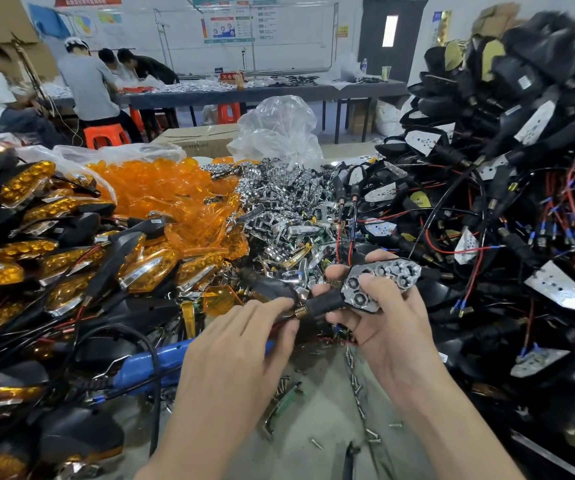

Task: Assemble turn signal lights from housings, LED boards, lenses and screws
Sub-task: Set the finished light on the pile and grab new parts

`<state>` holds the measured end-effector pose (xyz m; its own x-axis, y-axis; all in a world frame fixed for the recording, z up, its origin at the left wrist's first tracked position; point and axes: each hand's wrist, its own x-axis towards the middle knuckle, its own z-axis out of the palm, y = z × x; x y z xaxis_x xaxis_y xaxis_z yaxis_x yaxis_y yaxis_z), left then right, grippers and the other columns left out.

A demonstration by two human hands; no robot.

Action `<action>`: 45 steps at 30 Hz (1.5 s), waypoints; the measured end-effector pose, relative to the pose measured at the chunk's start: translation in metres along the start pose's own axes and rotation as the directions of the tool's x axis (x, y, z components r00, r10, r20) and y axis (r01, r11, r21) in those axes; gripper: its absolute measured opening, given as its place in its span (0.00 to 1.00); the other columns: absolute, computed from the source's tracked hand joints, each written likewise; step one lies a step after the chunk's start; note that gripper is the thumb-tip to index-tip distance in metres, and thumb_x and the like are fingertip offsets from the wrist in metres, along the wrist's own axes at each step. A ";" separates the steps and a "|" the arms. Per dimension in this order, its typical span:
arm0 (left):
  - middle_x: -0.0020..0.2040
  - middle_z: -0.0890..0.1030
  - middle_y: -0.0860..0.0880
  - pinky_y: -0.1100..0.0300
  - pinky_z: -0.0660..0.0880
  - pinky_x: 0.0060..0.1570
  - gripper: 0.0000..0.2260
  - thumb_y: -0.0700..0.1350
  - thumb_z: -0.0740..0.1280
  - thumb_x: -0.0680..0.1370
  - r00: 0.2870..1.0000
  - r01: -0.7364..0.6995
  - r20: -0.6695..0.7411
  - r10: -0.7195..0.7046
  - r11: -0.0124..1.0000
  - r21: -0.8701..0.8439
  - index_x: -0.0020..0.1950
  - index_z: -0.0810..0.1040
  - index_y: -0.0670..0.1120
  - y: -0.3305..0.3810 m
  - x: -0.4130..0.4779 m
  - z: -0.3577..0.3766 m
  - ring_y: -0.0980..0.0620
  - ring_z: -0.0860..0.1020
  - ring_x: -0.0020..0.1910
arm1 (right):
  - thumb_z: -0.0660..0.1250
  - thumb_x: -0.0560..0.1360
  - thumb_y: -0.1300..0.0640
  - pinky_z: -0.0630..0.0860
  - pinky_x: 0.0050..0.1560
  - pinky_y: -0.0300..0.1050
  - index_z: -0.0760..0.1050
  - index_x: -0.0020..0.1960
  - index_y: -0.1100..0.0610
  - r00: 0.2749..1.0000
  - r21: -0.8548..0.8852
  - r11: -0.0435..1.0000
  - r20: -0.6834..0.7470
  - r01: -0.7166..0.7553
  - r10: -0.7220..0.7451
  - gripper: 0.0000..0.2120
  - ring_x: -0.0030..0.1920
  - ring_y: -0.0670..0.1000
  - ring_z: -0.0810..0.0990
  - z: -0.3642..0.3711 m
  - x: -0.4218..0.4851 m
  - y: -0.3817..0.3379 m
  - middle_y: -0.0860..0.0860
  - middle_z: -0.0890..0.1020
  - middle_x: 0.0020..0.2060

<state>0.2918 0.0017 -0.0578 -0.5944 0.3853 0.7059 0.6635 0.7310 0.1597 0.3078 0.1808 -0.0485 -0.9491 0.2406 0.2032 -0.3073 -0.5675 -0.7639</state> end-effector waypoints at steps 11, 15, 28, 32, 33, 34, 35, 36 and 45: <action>0.39 0.80 0.53 0.59 0.68 0.39 0.14 0.48 0.59 0.81 0.997 -0.068 0.022 0.067 0.997 0.030 0.50 0.83 0.45 -0.004 0.002 0.002 0.53 0.75 0.36 | 0.64 0.76 0.63 0.82 0.34 0.44 0.77 0.50 0.48 0.998 -0.024 0.999 0.055 0.023 -0.022 0.11 0.46 0.63 0.86 0.002 -0.001 0.002 0.62 0.85 0.47; 0.38 0.82 0.52 0.58 0.68 0.38 0.15 0.47 0.59 0.81 0.996 -0.092 0.003 0.092 0.995 0.047 0.48 0.84 0.43 -0.003 0.003 0.002 0.50 0.77 0.33 | 0.64 0.75 0.63 0.81 0.34 0.44 0.77 0.50 0.48 0.999 -0.015 1.000 0.051 0.016 -0.016 0.11 0.45 0.63 0.87 0.002 -0.001 0.001 0.61 0.86 0.46; 0.35 0.81 0.58 0.65 0.65 0.39 0.12 0.43 0.62 0.78 0.997 -0.072 0.029 0.072 0.997 0.000 0.53 0.85 0.44 -0.003 0.004 0.000 0.55 0.68 0.42 | 0.63 0.74 0.63 0.82 0.35 0.45 0.70 0.55 0.54 0.997 -0.012 1.000 0.081 0.005 -0.004 0.11 0.46 0.63 0.87 0.004 -0.003 -0.001 0.62 0.85 0.47; 0.35 0.81 0.58 0.63 0.66 0.38 0.14 0.45 0.59 0.79 0.997 -0.060 0.043 0.061 0.998 -0.024 0.52 0.85 0.44 -0.003 0.004 -0.001 0.57 0.69 0.39 | 0.63 0.75 0.63 0.82 0.35 0.45 0.70 0.56 0.54 0.997 0.003 1.000 0.079 -0.007 0.007 0.12 0.47 0.64 0.87 0.003 -0.003 0.000 0.63 0.86 0.48; 0.35 0.81 0.58 0.63 0.67 0.38 0.15 0.45 0.59 0.79 0.997 -0.056 0.050 0.058 0.998 -0.025 0.52 0.85 0.44 -0.003 0.004 -0.001 0.57 0.70 0.38 | 0.63 0.75 0.63 0.82 0.35 0.45 0.70 0.57 0.54 0.997 0.007 1.000 0.079 -0.011 0.010 0.12 0.47 0.64 0.87 0.003 -0.003 0.001 0.63 0.86 0.48; 0.35 0.81 0.58 0.63 0.67 0.38 0.15 0.45 0.59 0.79 0.997 -0.051 0.059 0.053 0.998 -0.023 0.52 0.85 0.44 -0.002 0.004 -0.002 0.57 0.70 0.37 | 0.63 0.75 0.63 0.82 0.35 0.45 0.70 0.57 0.54 0.997 0.010 1.000 0.078 -0.013 0.013 0.12 0.47 0.63 0.87 0.002 -0.003 0.001 0.63 0.86 0.48; 0.35 0.81 0.57 0.62 0.67 0.37 0.14 0.45 0.59 0.79 0.996 -0.047 0.068 0.048 0.999 -0.021 0.52 0.85 0.45 -0.002 0.004 -0.003 0.57 0.70 0.37 | 0.64 0.75 0.63 0.82 0.35 0.45 0.70 0.57 0.54 0.997 0.013 1.000 0.075 -0.015 0.014 0.12 0.47 0.63 0.87 0.002 -0.002 0.001 0.62 0.86 0.48; 0.35 0.81 0.57 0.63 0.67 0.37 0.13 0.45 0.61 0.79 0.996 -0.047 0.070 0.048 0.999 -0.015 0.52 0.84 0.45 -0.002 0.004 -0.004 0.57 0.71 0.36 | 0.64 0.75 0.63 0.82 0.35 0.45 0.70 0.57 0.54 0.997 0.017 1.000 0.074 -0.017 0.016 0.12 0.47 0.63 0.87 0.002 -0.003 0.002 0.62 0.86 0.48; 0.36 0.80 0.57 0.62 0.67 0.39 0.16 0.29 0.74 0.69 0.995 -0.051 0.081 0.051 0.999 0.001 0.53 0.84 0.43 -0.005 0.003 -0.002 0.57 0.69 0.38 | 0.64 0.75 0.63 0.83 0.36 0.45 0.75 0.53 0.51 0.997 0.048 0.999 0.076 -0.019 0.016 0.10 0.47 0.64 0.87 0.002 -0.001 0.003 0.62 0.86 0.48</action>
<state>0.2875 -0.0021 -0.0553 -0.5950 0.4663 0.6546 0.6922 0.7112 0.1226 0.3077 0.1769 -0.0499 -0.9563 0.1707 0.2374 -0.2918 -0.6092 -0.7374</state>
